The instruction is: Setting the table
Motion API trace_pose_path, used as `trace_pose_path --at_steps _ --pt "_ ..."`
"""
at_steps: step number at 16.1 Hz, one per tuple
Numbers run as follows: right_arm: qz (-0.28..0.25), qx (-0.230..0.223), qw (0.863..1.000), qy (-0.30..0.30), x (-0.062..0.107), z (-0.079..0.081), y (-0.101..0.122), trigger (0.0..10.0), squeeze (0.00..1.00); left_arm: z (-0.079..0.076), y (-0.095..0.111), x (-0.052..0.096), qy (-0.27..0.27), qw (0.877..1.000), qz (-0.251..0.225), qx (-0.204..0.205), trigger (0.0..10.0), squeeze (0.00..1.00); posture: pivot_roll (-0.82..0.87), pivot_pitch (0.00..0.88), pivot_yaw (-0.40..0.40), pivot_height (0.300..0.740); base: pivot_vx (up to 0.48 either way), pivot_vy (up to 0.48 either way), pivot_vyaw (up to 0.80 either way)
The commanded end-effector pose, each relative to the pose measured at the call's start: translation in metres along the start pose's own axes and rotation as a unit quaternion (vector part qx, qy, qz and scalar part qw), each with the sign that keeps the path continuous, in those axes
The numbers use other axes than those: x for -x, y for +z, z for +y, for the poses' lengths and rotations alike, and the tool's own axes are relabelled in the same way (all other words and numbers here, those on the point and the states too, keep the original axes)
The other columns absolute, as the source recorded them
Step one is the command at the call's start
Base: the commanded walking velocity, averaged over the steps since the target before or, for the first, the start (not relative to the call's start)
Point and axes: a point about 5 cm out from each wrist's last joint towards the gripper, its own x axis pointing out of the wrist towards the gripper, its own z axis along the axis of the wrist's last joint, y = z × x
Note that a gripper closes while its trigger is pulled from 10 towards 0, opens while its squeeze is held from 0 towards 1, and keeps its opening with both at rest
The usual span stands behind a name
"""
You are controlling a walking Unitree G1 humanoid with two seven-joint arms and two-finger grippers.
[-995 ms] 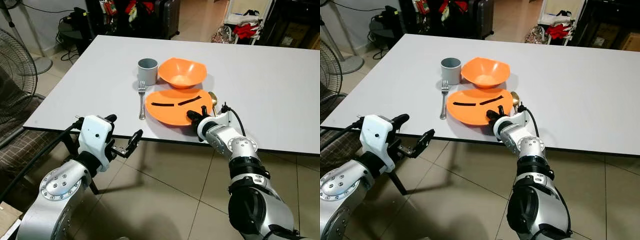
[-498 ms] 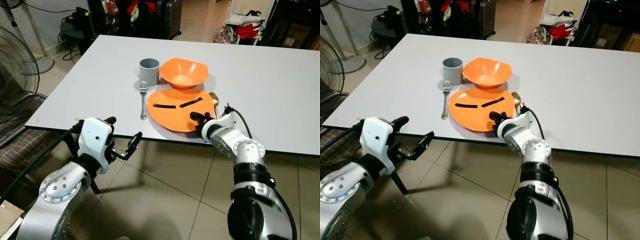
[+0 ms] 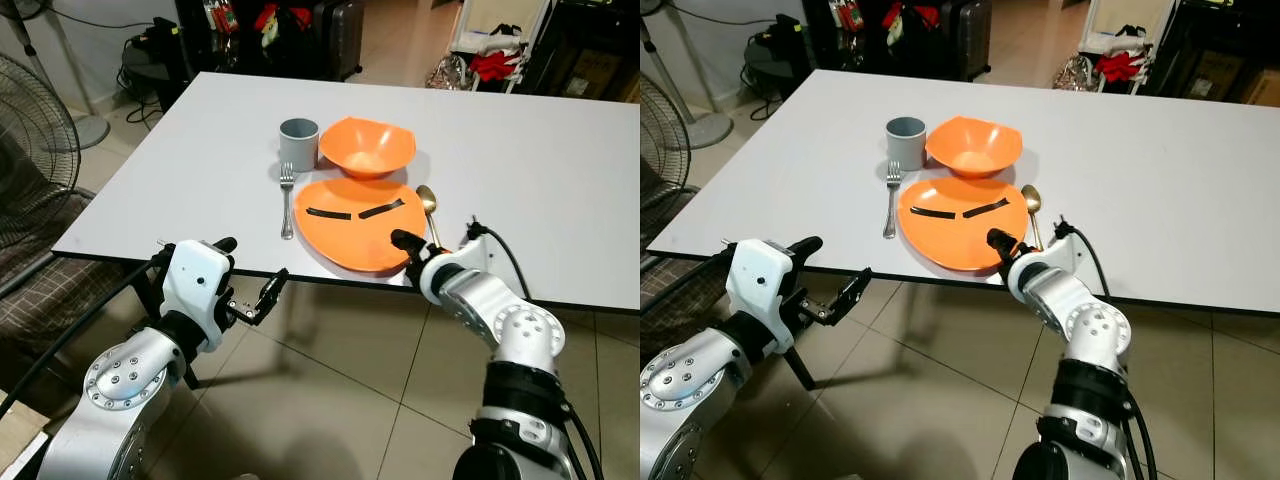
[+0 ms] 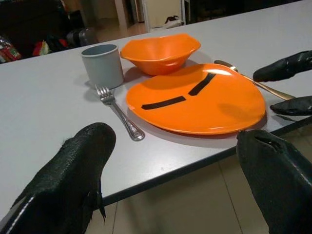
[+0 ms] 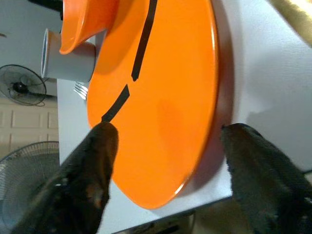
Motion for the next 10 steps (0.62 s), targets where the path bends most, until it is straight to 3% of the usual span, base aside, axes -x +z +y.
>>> trace_pose_path --at_steps 1,2,3,5,8,9,10 --pt "0.0 0.007 1.0 0.0 0.005 0.002 0.0 10.0 1.0 -0.002 0.002 0.002 0.001 1.0 -0.004 -0.003 10.0 0.0 -0.03 0.0 0.012 0.74 0.0 0.0 0.0" --pt "-0.001 0.011 1.0 0.0 0.01 0.001 0.0 10.0 0.9 -0.002 0.002 0.002 0.002 1.0 -0.004 -0.003 10.0 0.0 -0.03 0.0 0.012 0.74 0.0 0.0 0.0" --pt "-0.002 0.03 1.0 0.005 0.019 0.0 0.0 10.0 0.0 -0.002 0.002 0.002 0.004 1.0 -0.004 -0.003 10.0 0.0 -0.03 0.0 0.011 0.74 0.0 0.0 0.0" --pt "-0.009 0.056 0.998 0.008 0.029 -0.001 0.002 10.0 0.0 -0.002 0.002 0.003 0.005 1.0 -0.005 -0.002 10.0 0.0 -0.03 0.0 0.01 0.74 0.0 0.0 0.0" --pt "-0.046 0.166 0.984 0.035 0.059 0.006 0.007 10.0 0.0 0.004 0.003 0.006 0.062 0.998 -0.009 0.018 10.0 0.0 -0.03 0.006 0.01 0.74 0.0 0.0 0.0" --pt "-0.064 0.269 0.96 0.04 0.078 0.012 0.005 10.0 0.0 0.006 0.004 0.007 0.096 0.995 -0.01 0.037 10.0 0.0 -0.04 0.01 0.014 0.74 0.0 0.0 0.0" --pt "-0.075 0.322 0.943 0.04 0.085 0.015 0.004 10.0 0.0 0.007 0.005 0.008 0.107 0.993 -0.012 0.042 10.0 0.0 -0.04 0.011 0.016 0.74 0.0 0.0 0.0"
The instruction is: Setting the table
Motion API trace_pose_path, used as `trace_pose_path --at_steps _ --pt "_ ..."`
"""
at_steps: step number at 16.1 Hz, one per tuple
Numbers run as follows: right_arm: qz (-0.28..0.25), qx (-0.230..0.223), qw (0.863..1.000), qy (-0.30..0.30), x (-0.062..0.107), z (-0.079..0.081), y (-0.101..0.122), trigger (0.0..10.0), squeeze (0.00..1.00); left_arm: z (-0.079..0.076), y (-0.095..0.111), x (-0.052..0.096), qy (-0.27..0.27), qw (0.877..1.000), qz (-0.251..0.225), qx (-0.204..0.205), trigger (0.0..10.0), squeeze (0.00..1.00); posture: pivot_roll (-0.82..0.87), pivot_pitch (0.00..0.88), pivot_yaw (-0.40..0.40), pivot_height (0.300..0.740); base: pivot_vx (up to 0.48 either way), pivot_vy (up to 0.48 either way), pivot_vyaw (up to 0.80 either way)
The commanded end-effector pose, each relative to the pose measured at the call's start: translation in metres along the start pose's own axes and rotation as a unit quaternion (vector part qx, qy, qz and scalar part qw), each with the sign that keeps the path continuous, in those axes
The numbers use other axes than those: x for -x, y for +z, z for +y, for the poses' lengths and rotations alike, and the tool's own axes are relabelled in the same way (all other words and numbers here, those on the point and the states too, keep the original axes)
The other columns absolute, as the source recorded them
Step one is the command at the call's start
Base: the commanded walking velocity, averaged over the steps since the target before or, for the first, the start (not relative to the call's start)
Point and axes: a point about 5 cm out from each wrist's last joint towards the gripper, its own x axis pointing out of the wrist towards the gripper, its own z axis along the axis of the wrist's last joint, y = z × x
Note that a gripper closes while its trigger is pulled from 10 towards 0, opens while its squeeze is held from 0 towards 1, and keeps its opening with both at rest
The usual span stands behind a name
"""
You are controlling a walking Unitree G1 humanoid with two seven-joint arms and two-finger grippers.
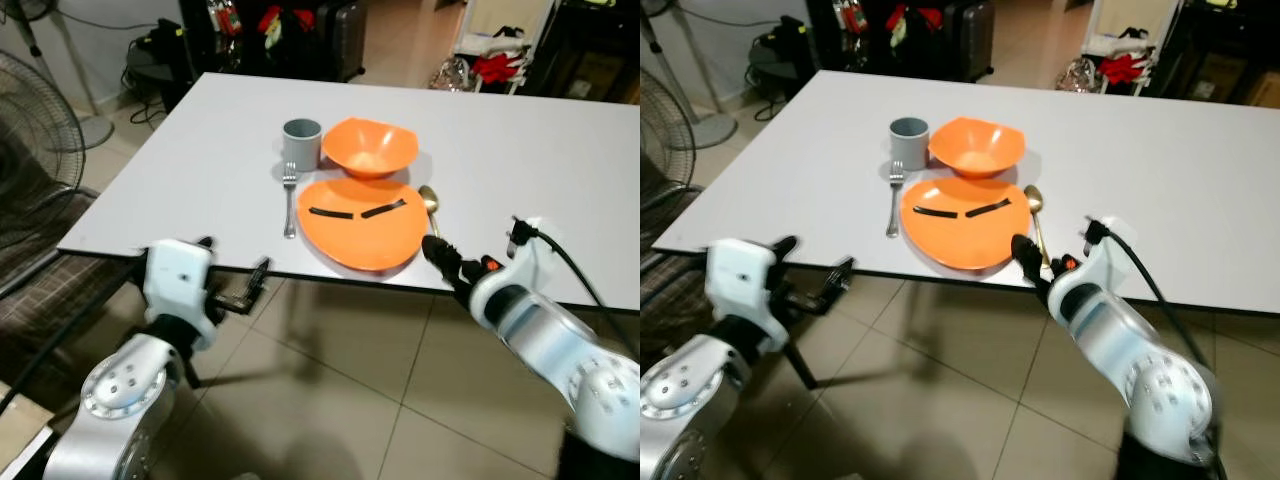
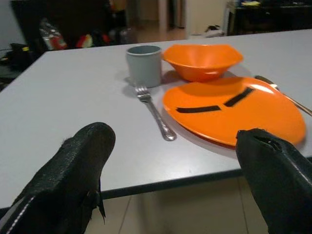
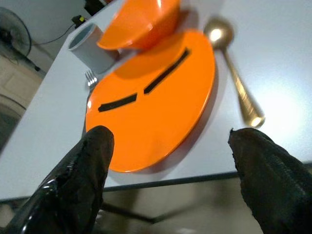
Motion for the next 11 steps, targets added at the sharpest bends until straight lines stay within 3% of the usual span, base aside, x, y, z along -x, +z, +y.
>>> trace_pose_path --at_steps 1,3,4,8,11 --pt "-0.015 0.074 0.997 0.019 0.005 0.012 0.002 10.0 0.0 0.002 0.004 0.002 0.019 1.0 -0.006 -0.003 10.0 0.0 -0.05 0.012 0.021 0.74 0.0 0.0 0.0" --pt "-0.063 0.227 0.972 0.008 0.007 0.018 0.0 10.0 0.0 0.003 0.006 0.004 0.059 0.998 -0.022 0.006 10.0 0.0 -0.05 0.01 0.024 0.74 0.0 0.0 0.0" --pt "-0.062 0.23 0.971 0.002 0.005 0.016 -0.002 10.0 0.0 0.003 0.006 0.003 0.065 0.998 -0.022 0.006 10.0 0.0 -0.04 0.008 0.019 0.74 0.0 0.0 0.0" --pt "-0.09 0.257 0.961 0.045 0.003 0.025 -0.009 10.0 0.0 0.001 0.004 0.007 0.074 0.997 -0.009 -0.005 10.0 0.0 -0.02 0.013 0.009 0.74 0.0 -0.449 0.0" --pt "-0.092 0.251 0.959 0.093 -0.001 0.034 -0.018 10.0 0.0 -0.001 0.003 0.01 0.076 0.997 0.0 0.008 10.0 0.0 -0.02 0.009 0.017 0.74 0.0 -0.096 0.8"
